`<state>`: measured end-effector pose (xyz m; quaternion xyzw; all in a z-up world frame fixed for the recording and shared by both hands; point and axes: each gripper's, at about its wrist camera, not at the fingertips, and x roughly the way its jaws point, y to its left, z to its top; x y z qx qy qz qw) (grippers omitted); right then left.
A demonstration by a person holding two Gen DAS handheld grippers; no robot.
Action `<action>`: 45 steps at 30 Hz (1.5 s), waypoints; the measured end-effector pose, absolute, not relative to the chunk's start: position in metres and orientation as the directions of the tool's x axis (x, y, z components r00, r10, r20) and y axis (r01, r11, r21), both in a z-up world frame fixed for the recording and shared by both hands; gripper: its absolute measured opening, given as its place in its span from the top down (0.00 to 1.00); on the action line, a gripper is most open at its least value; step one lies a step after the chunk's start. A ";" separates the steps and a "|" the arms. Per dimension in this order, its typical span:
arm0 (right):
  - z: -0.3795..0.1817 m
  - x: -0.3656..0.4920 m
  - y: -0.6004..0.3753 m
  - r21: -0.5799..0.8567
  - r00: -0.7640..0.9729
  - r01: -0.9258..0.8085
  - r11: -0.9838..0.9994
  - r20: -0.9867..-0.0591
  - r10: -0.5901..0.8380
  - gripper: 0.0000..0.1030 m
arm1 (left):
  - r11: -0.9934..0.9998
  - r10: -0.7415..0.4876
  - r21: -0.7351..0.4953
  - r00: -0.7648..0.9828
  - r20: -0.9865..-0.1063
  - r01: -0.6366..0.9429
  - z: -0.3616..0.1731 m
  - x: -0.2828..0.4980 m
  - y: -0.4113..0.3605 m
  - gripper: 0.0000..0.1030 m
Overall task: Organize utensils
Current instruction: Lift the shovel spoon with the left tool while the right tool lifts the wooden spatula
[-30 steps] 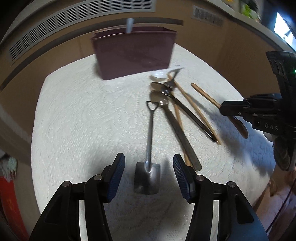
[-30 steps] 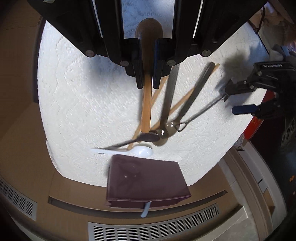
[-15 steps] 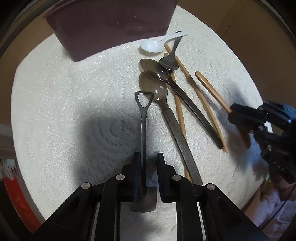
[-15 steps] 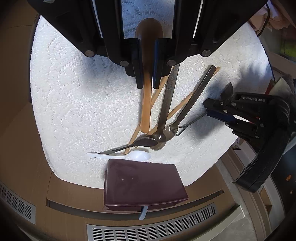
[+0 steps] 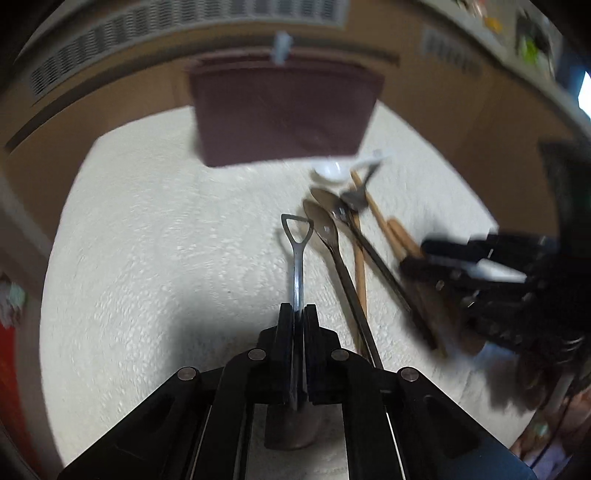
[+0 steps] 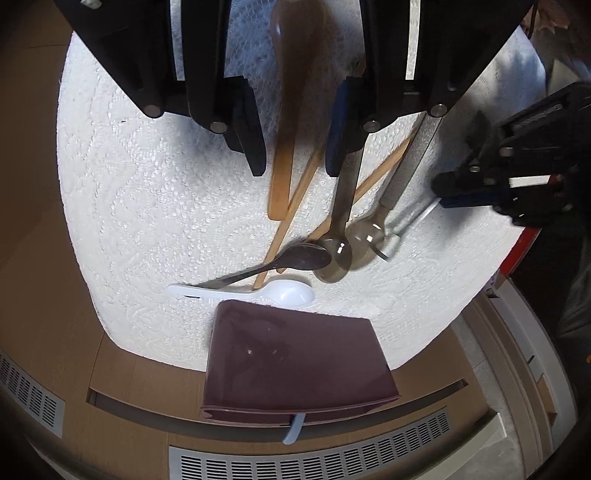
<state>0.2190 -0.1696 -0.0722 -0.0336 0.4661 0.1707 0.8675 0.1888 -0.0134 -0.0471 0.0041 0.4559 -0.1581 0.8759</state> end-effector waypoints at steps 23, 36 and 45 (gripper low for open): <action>-0.031 0.174 -0.187 0.188 0.541 -0.351 0.917 -0.759 0.362 0.90 | 0.925 -0.273 -0.120 0.409 -0.871 0.361 -0.058 0.182 -0.018 0.63; -0.035 0.177 -0.186 0.189 0.548 -0.354 0.916 -0.752 0.367 0.90 | 0.919 -0.193 -0.058 0.317 -0.928 0.389 -0.055 0.221 -0.036 0.94; -0.028 0.174 -0.192 0.246 0.582 -0.337 0.909 -0.704 0.406 0.90 | 0.929 -0.360 -0.322 0.649 -0.670 0.183 -0.019 0.160 0.017 0.95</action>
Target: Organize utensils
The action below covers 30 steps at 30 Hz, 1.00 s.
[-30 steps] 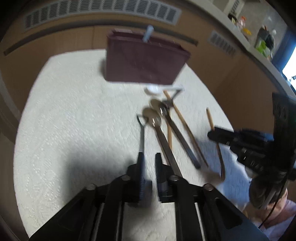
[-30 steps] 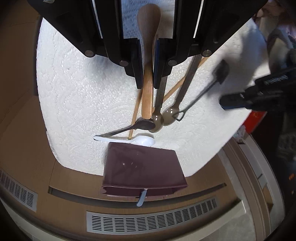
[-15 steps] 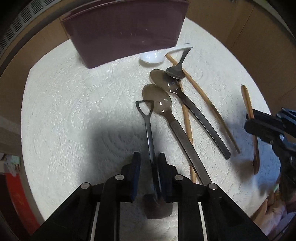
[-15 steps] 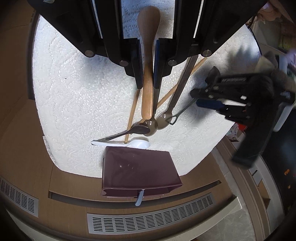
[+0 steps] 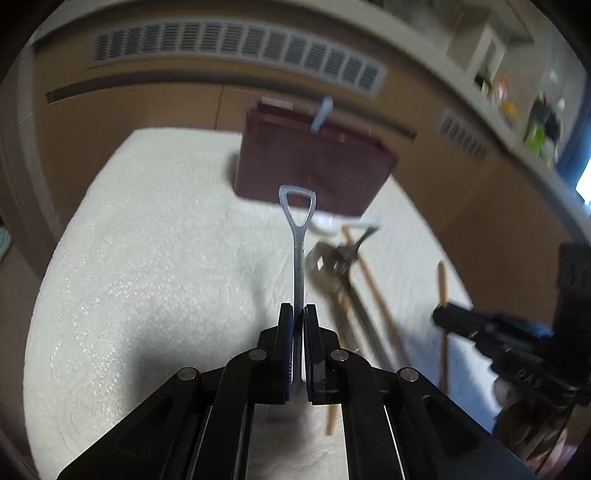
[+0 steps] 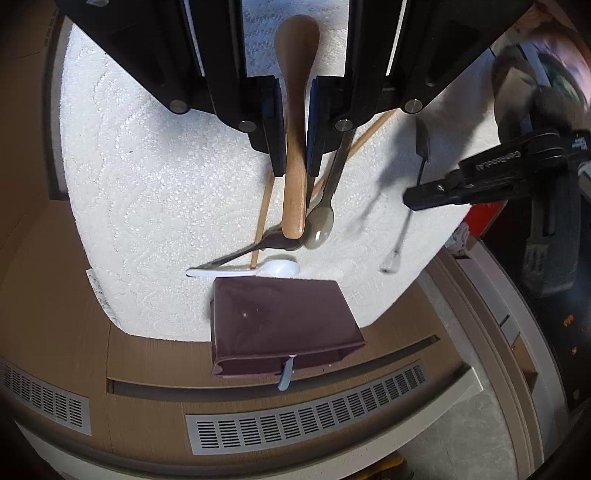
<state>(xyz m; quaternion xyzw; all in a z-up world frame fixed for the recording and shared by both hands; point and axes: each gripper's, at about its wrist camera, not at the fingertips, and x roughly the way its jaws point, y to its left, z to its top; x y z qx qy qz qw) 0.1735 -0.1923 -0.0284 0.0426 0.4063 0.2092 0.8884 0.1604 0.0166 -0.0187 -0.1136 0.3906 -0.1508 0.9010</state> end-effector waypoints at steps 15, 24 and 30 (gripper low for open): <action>0.132 0.217 -0.185 0.107 0.811 -0.387 0.916 -0.433 0.394 0.91 | 0.907 -0.416 -0.257 0.801 -0.430 0.332 0.125 0.214 0.031 0.95; 0.111 0.236 -0.187 0.096 0.793 -0.371 0.924 -0.484 0.369 0.91 | 0.905 -0.424 -0.348 0.556 -0.715 0.244 0.013 0.256 0.021 0.90; 0.080 0.239 -0.206 0.120 0.779 -0.316 0.941 -0.533 0.330 0.91 | 0.913 -0.406 -0.382 0.415 -0.814 0.143 -0.037 0.244 -0.013 0.60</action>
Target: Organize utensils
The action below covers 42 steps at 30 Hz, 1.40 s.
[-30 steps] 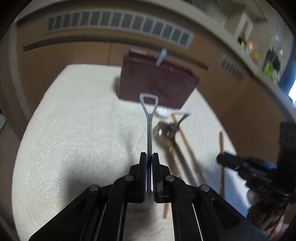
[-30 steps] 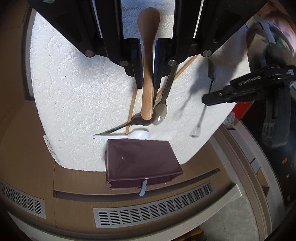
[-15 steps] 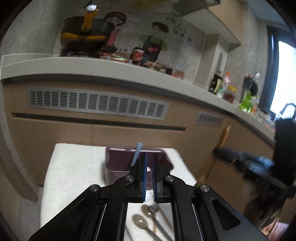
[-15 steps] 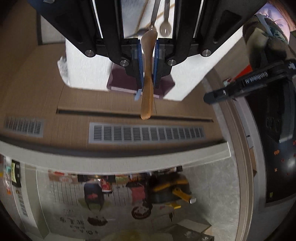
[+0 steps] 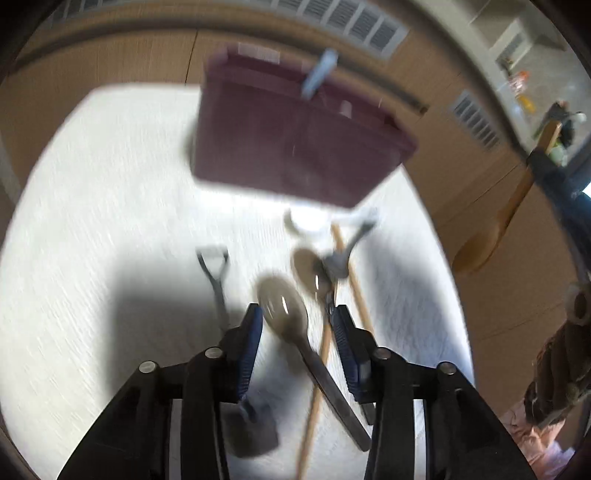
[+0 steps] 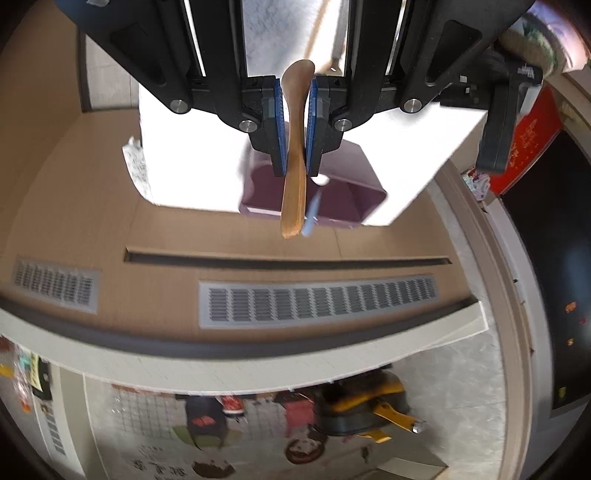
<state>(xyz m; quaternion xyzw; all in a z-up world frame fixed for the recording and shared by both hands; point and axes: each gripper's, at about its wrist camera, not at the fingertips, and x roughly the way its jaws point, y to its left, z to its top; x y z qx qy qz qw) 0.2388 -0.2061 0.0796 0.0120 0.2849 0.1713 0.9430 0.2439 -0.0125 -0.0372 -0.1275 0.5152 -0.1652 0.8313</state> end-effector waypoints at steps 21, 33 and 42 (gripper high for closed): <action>0.038 0.217 -0.227 0.141 0.772 -0.262 0.955 -0.563 0.295 0.91 | 0.966 -0.249 -0.167 0.532 -0.809 0.198 -0.048 0.235 -0.040 0.68; 0.071 0.215 -0.216 0.150 0.797 -0.297 0.943 -0.505 0.331 0.91 | 0.938 -0.344 -0.205 0.823 -0.453 0.280 0.093 0.200 0.006 0.68; 0.184 0.254 -0.189 0.033 0.899 -0.317 0.948 -0.308 0.311 0.91 | 0.956 -0.289 -0.107 0.940 -0.182 0.273 0.206 0.263 0.021 0.68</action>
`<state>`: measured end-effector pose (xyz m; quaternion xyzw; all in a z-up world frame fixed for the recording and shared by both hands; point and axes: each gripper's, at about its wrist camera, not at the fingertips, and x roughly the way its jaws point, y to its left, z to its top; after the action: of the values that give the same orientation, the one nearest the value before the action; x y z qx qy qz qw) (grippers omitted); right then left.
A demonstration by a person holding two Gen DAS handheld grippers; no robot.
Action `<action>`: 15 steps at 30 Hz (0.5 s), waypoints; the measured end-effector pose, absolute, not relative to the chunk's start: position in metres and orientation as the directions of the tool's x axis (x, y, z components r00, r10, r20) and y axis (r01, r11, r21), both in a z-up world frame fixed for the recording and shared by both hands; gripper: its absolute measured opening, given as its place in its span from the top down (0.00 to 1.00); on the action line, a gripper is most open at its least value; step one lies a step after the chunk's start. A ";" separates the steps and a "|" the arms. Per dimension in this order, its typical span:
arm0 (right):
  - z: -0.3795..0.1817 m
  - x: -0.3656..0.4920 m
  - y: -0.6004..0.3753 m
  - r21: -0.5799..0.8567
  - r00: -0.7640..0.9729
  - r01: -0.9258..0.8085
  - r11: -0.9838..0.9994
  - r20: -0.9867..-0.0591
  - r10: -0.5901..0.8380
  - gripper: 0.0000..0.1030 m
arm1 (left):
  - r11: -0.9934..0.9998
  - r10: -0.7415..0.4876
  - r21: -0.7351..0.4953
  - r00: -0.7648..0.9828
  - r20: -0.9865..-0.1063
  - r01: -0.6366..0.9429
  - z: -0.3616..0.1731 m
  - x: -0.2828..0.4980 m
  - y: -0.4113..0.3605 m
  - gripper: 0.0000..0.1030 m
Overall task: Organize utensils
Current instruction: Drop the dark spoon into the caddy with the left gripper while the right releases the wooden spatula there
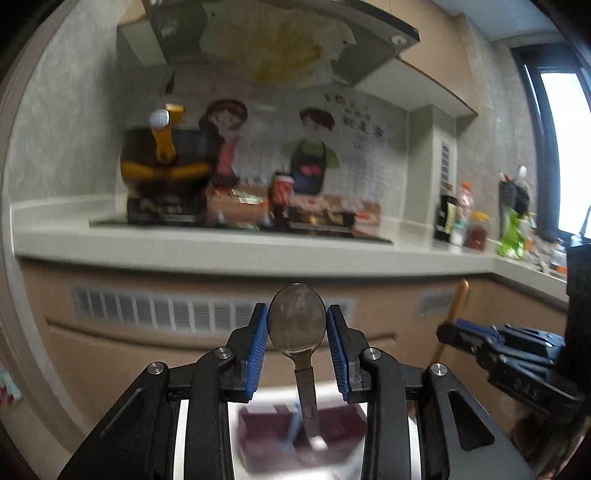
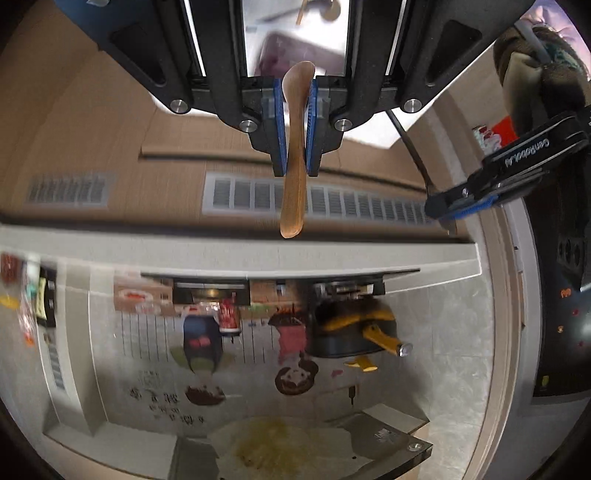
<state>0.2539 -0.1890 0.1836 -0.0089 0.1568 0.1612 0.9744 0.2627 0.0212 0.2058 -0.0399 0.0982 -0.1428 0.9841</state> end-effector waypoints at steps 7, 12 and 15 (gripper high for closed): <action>0.163 0.306 -0.169 0.031 0.879 -0.296 0.955 -0.383 0.285 0.91 | 0.968 -0.245 -0.093 0.950 -0.194 0.231 0.171 0.317 0.015 0.68; 0.113 0.338 -0.164 0.053 0.831 -0.286 0.957 -0.483 0.276 0.91 | 0.968 -0.250 -0.107 0.925 -0.286 0.228 0.129 0.339 0.008 0.68; 0.089 0.353 -0.162 0.057 0.803 -0.282 0.958 -0.532 0.269 0.91 | 0.966 -0.256 -0.127 0.902 -0.347 0.226 0.107 0.353 0.006 0.67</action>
<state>0.3527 -0.1618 0.0887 -0.0123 0.2786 0.1451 0.9493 0.3525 0.0058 0.1074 -0.0420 0.1836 -0.1236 0.9743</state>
